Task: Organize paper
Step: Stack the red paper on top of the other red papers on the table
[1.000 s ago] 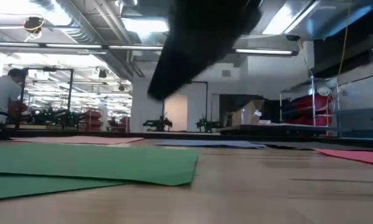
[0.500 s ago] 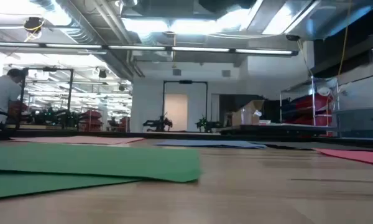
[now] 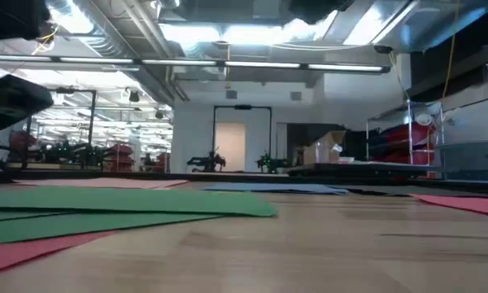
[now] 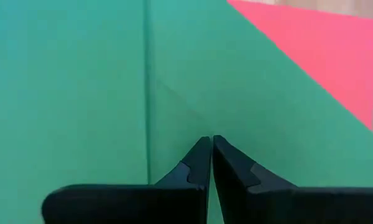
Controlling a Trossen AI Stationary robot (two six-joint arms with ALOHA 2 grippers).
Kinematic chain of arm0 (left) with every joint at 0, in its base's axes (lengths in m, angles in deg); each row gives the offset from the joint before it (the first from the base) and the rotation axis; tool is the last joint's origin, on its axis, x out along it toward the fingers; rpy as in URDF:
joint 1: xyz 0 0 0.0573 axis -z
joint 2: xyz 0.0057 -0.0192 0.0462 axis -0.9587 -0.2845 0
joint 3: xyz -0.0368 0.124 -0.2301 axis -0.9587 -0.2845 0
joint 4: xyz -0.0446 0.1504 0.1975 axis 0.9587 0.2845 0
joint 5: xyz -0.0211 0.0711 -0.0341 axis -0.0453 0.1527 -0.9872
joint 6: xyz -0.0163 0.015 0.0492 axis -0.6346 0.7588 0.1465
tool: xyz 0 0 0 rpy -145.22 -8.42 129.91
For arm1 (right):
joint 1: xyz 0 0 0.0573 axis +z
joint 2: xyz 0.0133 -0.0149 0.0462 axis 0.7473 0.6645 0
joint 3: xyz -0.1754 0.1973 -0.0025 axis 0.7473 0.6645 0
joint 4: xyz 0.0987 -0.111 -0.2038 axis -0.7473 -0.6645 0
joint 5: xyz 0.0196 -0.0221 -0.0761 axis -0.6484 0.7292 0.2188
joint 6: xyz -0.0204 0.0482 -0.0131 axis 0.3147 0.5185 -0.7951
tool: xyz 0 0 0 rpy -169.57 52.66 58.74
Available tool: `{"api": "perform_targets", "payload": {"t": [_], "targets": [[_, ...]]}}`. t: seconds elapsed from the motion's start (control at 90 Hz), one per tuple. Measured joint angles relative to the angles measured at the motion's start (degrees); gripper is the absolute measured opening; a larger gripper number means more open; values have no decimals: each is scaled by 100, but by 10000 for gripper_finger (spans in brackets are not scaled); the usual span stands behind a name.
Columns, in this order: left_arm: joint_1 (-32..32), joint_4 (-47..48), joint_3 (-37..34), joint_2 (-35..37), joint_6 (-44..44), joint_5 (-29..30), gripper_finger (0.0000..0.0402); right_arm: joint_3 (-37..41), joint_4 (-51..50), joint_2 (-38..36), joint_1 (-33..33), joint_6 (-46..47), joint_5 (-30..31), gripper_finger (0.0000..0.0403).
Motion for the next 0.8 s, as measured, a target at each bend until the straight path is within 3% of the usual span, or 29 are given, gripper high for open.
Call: {"api": "perform_targets", "payload": {"t": [0.267, 0.611, 0.8], "targets": [[-458, -89, -7, -7, -2, 25, 0, 0, 586, 353, -5, -676, -42, 10], [-719, -738, -24, -26, 279, -41, 0, 4, 858, 1037, -128, -1405, 121, 102], [-702, -767, -24, -26, 244, -87, 0, -20, 902, 1122, -228, -1554, 193, 123]]}}
